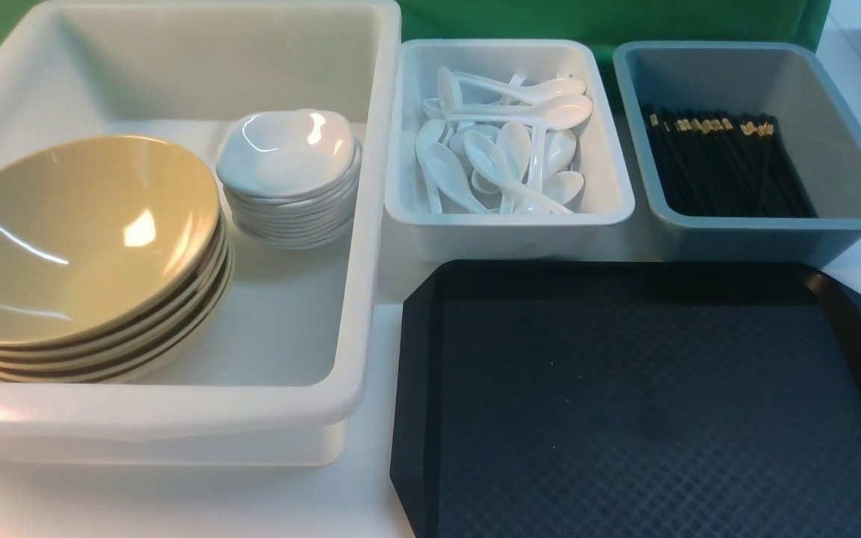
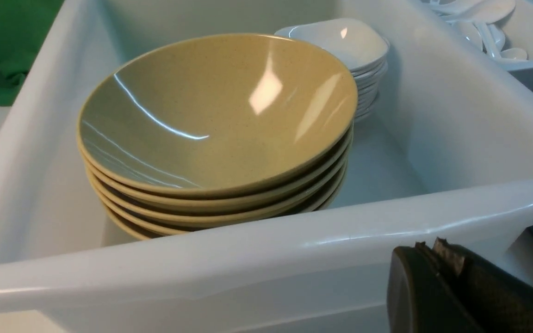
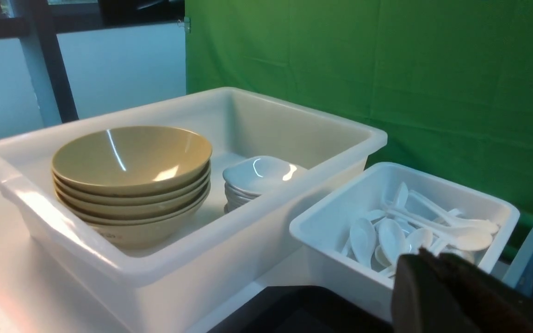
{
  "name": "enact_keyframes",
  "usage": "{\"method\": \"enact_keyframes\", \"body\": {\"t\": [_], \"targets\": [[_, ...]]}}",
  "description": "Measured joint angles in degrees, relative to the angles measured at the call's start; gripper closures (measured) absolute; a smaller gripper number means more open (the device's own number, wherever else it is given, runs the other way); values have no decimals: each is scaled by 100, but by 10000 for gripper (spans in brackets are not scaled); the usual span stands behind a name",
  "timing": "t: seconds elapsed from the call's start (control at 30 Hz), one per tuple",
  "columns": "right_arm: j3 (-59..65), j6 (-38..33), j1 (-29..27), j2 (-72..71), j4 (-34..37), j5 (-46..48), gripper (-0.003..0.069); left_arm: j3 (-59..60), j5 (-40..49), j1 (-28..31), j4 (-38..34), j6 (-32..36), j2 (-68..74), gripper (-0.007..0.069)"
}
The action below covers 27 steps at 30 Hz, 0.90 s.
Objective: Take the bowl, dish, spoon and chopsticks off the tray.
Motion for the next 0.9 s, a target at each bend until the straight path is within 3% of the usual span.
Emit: {"method": "enact_keyframes", "body": {"t": [0.3, 0.53, 0.6, 0.73, 0.9], "targets": [[366, 73, -132, -176, -6, -269, 603, 0, -30, 0, 0, 0, 0, 636], [1755, 1200, -1861, -980, -547, -923, 626, 0, -30, 0, 0, 0, 0, 636], [2409, 1612, -2784, -1448, -993, -851, 626, 0, -30, 0, 0, 0, 0, 636], [2938, 2001, -3486, -2015, -1357, -571, 626, 0, -30, 0, 0, 0, 0, 636], [3275, 2133, -3884, -2288, -1558, -110, 626, 0, -32, 0, 0, 0, 0, 636]]}}
